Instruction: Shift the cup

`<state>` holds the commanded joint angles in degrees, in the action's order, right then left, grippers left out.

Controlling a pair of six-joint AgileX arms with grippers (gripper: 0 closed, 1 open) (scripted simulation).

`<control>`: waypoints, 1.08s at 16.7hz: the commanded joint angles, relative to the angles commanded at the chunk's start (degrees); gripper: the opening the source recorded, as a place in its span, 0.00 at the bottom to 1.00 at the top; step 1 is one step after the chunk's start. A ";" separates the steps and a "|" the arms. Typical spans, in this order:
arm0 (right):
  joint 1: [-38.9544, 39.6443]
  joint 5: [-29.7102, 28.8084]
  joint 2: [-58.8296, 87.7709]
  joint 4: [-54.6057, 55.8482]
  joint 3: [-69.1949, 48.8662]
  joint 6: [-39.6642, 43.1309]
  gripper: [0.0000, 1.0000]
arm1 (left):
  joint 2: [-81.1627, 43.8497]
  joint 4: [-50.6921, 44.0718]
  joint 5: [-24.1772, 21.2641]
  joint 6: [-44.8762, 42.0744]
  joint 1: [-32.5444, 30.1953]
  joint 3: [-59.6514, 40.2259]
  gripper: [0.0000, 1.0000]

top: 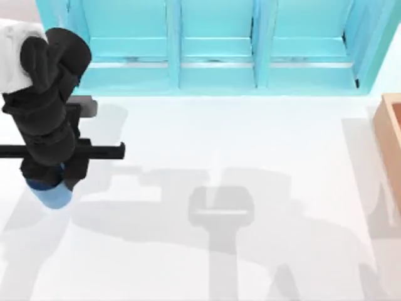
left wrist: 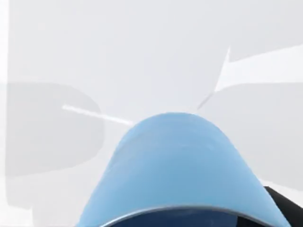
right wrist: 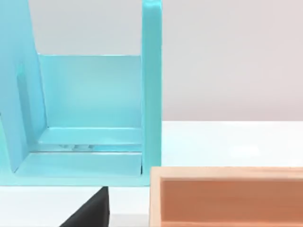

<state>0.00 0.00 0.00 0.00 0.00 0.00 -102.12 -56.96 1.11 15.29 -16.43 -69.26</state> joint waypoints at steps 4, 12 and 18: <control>0.00 0.00 0.00 0.00 0.00 0.00 1.00 | -2.20 7.54 0.01 -1.10 0.90 5.28 0.00; 0.00 0.00 0.00 0.00 0.00 0.00 1.00 | -2.44 8.02 0.02 -1.20 0.98 5.75 0.30; 0.00 0.00 0.00 0.00 0.00 0.00 1.00 | -2.44 8.02 0.02 -1.20 0.98 5.75 0.75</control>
<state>0.00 0.00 0.00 0.00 0.00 0.00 -104.57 -48.94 1.14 14.09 -15.46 -63.52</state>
